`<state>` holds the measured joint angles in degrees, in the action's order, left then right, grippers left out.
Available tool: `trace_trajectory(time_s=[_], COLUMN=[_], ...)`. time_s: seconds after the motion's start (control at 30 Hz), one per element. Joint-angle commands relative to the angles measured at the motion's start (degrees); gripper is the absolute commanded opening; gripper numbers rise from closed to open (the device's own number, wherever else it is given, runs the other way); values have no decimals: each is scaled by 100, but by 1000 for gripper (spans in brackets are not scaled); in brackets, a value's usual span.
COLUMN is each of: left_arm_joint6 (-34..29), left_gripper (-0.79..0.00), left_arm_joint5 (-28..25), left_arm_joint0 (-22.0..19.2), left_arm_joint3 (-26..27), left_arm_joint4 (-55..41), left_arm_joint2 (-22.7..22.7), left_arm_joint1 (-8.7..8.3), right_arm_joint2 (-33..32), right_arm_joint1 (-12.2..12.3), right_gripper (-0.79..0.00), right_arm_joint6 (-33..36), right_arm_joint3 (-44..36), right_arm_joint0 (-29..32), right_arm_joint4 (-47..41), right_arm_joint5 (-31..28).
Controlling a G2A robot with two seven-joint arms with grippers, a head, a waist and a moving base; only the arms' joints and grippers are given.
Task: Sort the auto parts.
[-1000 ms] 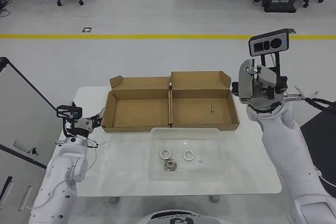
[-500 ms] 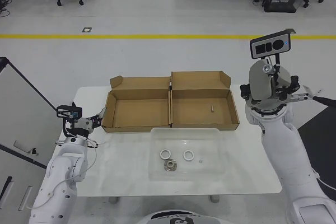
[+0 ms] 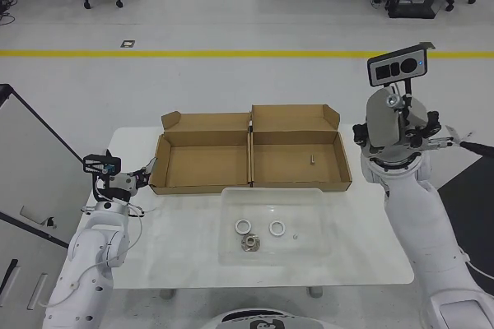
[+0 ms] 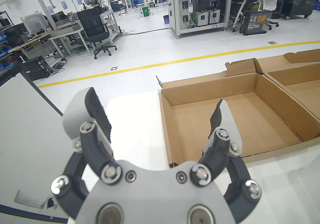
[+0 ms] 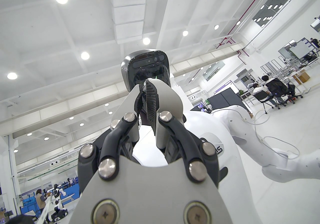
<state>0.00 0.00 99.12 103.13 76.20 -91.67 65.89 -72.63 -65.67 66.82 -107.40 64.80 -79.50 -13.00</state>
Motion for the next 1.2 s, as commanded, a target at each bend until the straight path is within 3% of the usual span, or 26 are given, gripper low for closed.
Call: trace_trajectory(time_s=[0.0, 0.33, 0.7, 0.97, 1.17], left_arm_joint6=[0, 0, 0, 0, 0], left_gripper=[0, 0, 0, 0, 0], left_arm_joint5=[0, 0, 0, 0, 0], left_arm_joint0=[0, 0, 0, 0, 0], left_arm_joint3=[0, 0, 0, 0, 0], left_arm_joint4=[0, 0, 0, 0, 0], left_arm_joint2=[0, 0, 0, 0, 0], left_arm_joint1=[0, 0, 0, 0, 0], right_arm_joint2=[0, -801, -1784, -1268, -435], right_arm_joint1=[0, 117, 385, 515, 483], right_gripper=[-785, -785, -785, -785, -785], right_arm_joint6=[0, -432, -981, -1170, -1378], right_arm_joint3=[0, 277, 913, 1580, 2376], right_arm_joint0=[0, 181, -47, -893, -1494], right_arm_joint4=[0, 1174, 4339, 7301, 8772], right_arm_joint5=[0, 456, 1068, 1208, 1073])
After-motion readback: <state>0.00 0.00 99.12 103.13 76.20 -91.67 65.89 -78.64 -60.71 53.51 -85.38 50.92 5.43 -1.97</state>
